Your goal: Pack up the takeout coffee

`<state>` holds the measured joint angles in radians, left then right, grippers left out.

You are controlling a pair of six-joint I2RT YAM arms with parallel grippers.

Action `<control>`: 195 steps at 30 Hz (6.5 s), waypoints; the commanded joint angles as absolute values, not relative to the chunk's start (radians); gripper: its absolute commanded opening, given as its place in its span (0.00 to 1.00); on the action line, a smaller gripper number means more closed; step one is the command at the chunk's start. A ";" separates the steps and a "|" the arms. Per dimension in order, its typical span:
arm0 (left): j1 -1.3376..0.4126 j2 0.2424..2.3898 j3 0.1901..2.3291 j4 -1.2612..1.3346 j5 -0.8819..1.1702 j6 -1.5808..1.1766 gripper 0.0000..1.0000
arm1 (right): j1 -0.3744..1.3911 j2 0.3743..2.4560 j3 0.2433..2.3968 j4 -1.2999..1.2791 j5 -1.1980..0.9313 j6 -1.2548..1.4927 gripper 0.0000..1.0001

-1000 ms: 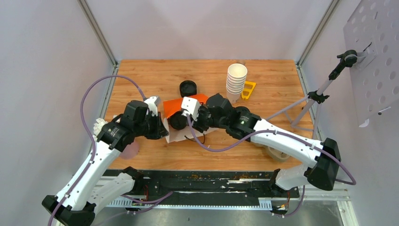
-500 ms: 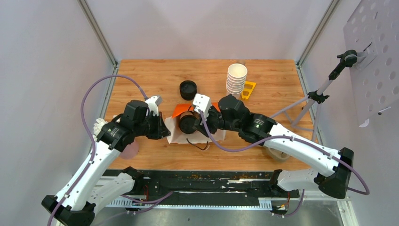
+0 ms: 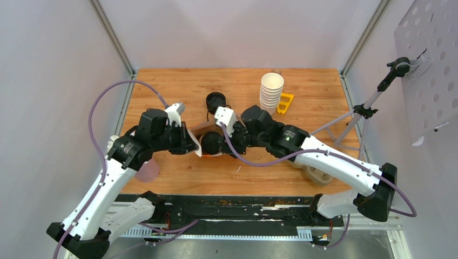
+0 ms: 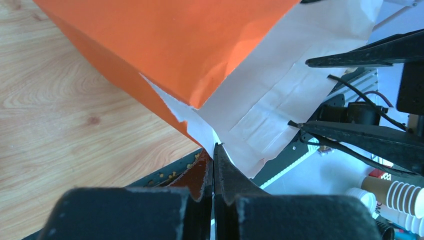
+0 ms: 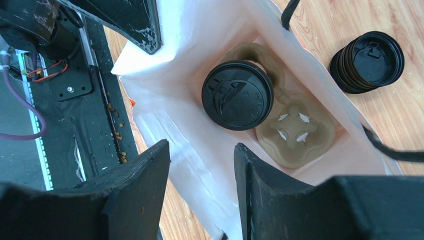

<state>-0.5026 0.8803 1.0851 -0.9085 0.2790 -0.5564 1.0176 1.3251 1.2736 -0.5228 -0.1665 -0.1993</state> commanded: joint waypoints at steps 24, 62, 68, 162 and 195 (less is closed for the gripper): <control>-0.503 0.855 1.073 -0.896 0.267 -0.565 0.00 | 1.019 1.474 1.379 -0.414 -0.156 -0.164 0.31; -0.492 0.933 1.091 -0.917 0.196 -0.482 0.00 | 1.002 1.574 1.189 -0.079 -0.126 -0.561 0.21; -0.492 0.900 1.060 -0.900 0.206 -0.477 0.00 | 1.002 1.590 1.162 -0.008 -0.133 -0.615 0.19; -0.493 0.869 0.994 -0.848 0.274 -0.509 0.00 | 1.051 1.737 1.133 0.163 0.069 -0.514 0.18; -0.492 0.887 1.062 -0.879 0.243 -0.500 0.00 | 1.053 1.508 1.260 -0.250 -0.125 -0.425 0.40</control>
